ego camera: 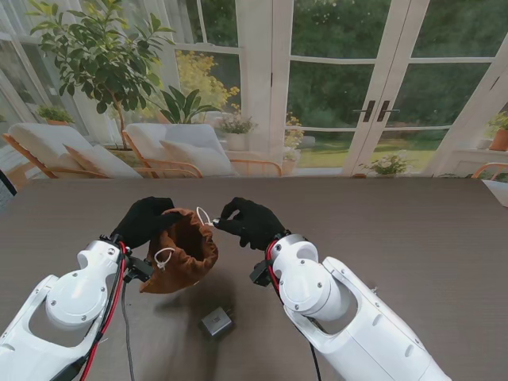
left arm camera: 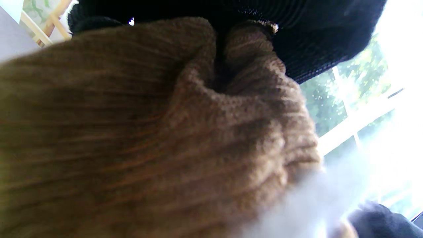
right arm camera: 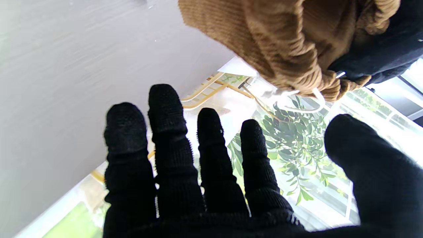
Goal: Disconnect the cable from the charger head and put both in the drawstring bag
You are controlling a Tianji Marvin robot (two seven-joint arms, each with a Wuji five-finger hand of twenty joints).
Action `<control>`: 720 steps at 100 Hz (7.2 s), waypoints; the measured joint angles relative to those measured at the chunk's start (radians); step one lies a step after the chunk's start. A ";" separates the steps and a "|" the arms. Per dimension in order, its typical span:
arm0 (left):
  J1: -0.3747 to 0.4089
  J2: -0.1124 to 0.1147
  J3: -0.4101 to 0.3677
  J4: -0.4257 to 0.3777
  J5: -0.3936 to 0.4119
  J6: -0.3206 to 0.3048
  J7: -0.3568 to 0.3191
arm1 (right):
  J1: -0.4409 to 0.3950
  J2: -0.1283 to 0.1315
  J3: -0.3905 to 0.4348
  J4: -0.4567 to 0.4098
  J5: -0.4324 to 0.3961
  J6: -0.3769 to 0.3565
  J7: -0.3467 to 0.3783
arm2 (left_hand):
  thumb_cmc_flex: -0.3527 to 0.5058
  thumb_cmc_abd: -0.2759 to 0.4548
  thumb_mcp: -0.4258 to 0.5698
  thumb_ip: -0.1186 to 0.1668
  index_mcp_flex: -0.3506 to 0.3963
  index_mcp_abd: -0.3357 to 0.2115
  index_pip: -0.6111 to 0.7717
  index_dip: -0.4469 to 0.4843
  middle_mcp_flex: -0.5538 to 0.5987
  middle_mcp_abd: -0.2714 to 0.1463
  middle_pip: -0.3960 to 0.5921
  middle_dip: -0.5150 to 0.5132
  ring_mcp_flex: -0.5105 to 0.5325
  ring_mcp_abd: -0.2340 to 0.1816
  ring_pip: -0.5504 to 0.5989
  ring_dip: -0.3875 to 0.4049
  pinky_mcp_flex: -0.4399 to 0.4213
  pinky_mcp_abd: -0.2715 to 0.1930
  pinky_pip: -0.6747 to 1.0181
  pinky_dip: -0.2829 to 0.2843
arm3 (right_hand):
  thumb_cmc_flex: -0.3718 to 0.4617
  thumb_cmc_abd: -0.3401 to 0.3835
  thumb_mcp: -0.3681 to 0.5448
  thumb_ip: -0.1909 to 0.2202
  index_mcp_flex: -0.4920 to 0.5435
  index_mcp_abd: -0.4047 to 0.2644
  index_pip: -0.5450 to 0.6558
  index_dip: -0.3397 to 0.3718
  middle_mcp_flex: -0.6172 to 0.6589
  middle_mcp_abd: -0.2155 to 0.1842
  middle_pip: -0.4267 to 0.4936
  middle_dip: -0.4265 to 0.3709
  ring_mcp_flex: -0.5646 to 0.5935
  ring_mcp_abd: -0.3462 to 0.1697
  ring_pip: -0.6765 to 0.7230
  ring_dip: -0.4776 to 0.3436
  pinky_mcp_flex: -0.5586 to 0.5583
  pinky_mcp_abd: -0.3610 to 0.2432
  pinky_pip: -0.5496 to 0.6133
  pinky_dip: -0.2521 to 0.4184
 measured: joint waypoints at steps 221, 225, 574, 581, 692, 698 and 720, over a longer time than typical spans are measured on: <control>0.089 0.017 -0.087 -0.104 0.053 0.130 -0.056 | 0.057 0.121 -0.294 0.283 -0.665 -0.428 -0.083 | 0.000 0.000 -0.006 0.000 0.000 -0.002 0.002 0.000 0.000 -0.002 0.001 0.000 0.001 -0.006 0.002 -0.002 0.010 -0.009 0.010 -0.036 | 0.039 -0.513 0.148 -0.067 0.022 -0.236 -0.161 -0.064 -0.047 -0.089 0.238 0.184 0.103 -0.239 0.454 0.172 0.018 -0.136 0.228 0.024; 0.091 0.017 -0.088 -0.105 0.052 0.129 -0.056 | 0.068 0.117 -0.308 0.297 -0.666 -0.420 -0.092 | 0.000 0.000 -0.006 0.000 0.000 -0.002 0.002 0.000 0.000 -0.002 0.001 0.000 0.001 -0.006 0.002 -0.002 0.010 -0.009 0.010 -0.036 | 0.039 -0.513 0.158 -0.067 0.022 -0.236 -0.159 -0.064 -0.047 -0.094 0.238 0.186 0.097 -0.240 0.458 0.172 0.018 -0.136 0.229 0.024; -0.001 0.030 -0.007 -0.015 0.028 0.194 -0.131 | 0.036 0.120 -0.043 0.219 -0.636 -0.532 -0.025 | 0.020 0.000 -0.043 0.000 -0.001 -0.002 -0.001 -0.017 -0.001 -0.003 -0.004 0.000 0.000 -0.006 0.002 -0.002 0.000 -0.009 0.010 -0.036 | 0.094 -0.543 0.187 -0.276 0.336 -0.088 0.063 -0.214 0.327 -0.223 0.273 0.283 0.389 -0.319 0.460 0.172 0.020 -0.228 0.241 0.021; -0.011 0.032 0.002 -0.007 0.028 0.194 -0.139 | 0.035 0.122 -0.023 0.188 -0.644 -0.523 -0.006 | 0.020 0.000 -0.043 0.000 -0.001 -0.002 -0.001 -0.017 -0.001 -0.003 -0.004 0.000 0.000 -0.006 0.002 -0.002 0.000 -0.009 0.010 -0.036 | 0.094 -0.543 0.187 -0.276 0.336 -0.088 0.063 -0.214 0.327 -0.223 0.273 0.283 0.389 -0.319 0.460 0.172 0.020 -0.228 0.241 0.021; -0.112 0.045 0.092 0.047 0.011 0.163 -0.211 | 0.119 0.124 -0.108 0.027 -0.716 -0.356 0.077 | 0.020 0.000 -0.044 0.000 -0.001 -0.002 -0.001 -0.017 -0.001 -0.003 -0.004 0.000 0.000 -0.006 0.002 -0.002 0.000 -0.009 0.010 -0.036 | 0.094 -0.543 0.187 -0.276 0.336 -0.088 0.063 -0.203 0.327 -0.222 0.273 0.285 0.390 -0.325 0.458 0.182 0.020 -0.228 0.241 0.021; -0.112 0.045 0.093 0.046 0.010 0.162 -0.214 | 0.125 0.124 -0.115 0.025 -0.722 -0.342 0.088 | 0.020 0.000 -0.044 0.000 -0.001 -0.002 -0.001 -0.017 -0.001 -0.003 -0.004 0.000 0.000 -0.006 0.002 -0.002 0.000 -0.009 0.010 -0.036 | 0.094 -0.543 0.187 -0.276 0.336 -0.088 0.063 -0.203 0.327 -0.222 0.273 0.285 0.390 -0.327 0.458 0.182 0.020 -0.228 0.241 0.021; -0.111 0.047 0.095 0.045 0.004 0.150 -0.221 | 0.136 0.124 -0.126 0.017 -0.777 -0.298 0.110 | 0.020 0.000 -0.044 0.000 -0.001 -0.002 -0.001 -0.017 -0.001 -0.003 -0.004 0.000 0.000 -0.006 0.002 -0.002 0.000 -0.009 0.010 -0.036 | 0.094 -0.543 0.187 -0.276 0.336 -0.088 0.063 -0.203 0.327 -0.222 0.273 0.285 0.390 -0.327 0.458 0.182 0.021 -0.228 0.241 0.021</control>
